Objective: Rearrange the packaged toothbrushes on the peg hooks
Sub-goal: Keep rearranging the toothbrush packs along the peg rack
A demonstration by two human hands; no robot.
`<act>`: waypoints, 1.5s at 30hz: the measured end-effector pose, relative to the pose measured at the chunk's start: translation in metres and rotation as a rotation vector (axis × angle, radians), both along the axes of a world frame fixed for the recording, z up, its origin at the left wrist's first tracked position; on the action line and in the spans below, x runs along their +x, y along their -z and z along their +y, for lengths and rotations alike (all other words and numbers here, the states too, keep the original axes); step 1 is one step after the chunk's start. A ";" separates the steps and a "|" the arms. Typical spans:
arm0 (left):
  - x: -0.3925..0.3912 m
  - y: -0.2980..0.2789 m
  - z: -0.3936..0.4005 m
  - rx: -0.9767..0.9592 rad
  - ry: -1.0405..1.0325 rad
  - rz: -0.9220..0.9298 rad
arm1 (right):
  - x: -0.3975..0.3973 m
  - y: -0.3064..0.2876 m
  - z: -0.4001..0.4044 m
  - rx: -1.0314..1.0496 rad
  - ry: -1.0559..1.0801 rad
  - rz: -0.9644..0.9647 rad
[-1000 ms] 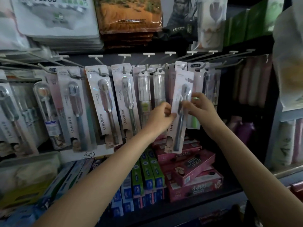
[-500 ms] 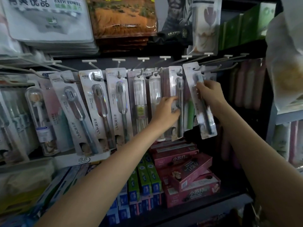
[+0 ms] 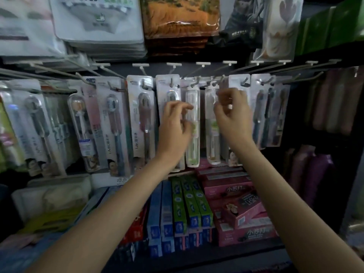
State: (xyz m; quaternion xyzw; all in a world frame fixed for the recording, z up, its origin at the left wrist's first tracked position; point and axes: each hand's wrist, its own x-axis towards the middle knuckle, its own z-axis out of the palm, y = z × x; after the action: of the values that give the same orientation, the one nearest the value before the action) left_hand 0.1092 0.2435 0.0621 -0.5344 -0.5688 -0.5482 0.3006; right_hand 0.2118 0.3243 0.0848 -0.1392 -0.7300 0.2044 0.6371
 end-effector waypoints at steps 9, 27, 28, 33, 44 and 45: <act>-0.094 0.010 -0.107 0.248 -0.354 -0.182 | -0.091 0.015 -0.091 0.028 -0.485 -0.209; -0.133 0.014 -0.121 -0.171 0.062 -0.595 | -0.097 0.015 -0.122 -0.081 -0.180 -0.406; -0.132 0.013 -0.120 -0.163 0.086 -0.631 | -0.091 0.010 -0.119 -0.045 -0.133 -0.440; -0.128 0.014 -0.115 -0.189 0.137 -0.700 | -0.074 -0.012 -0.102 0.095 -0.055 -0.596; -0.124 0.005 -0.135 -0.257 0.248 -0.834 | -0.086 0.000 -0.104 -0.083 -0.286 -0.601; -0.123 0.004 -0.137 -0.270 0.252 -0.839 | -0.090 0.005 -0.107 -0.115 -0.315 -0.573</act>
State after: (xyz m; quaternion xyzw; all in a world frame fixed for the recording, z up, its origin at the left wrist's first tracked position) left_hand -0.0141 0.1061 0.0576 -0.3656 -0.6383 -0.6705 -0.0967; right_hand 0.1222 0.2171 0.0802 -0.1124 -0.8793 0.2939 0.3575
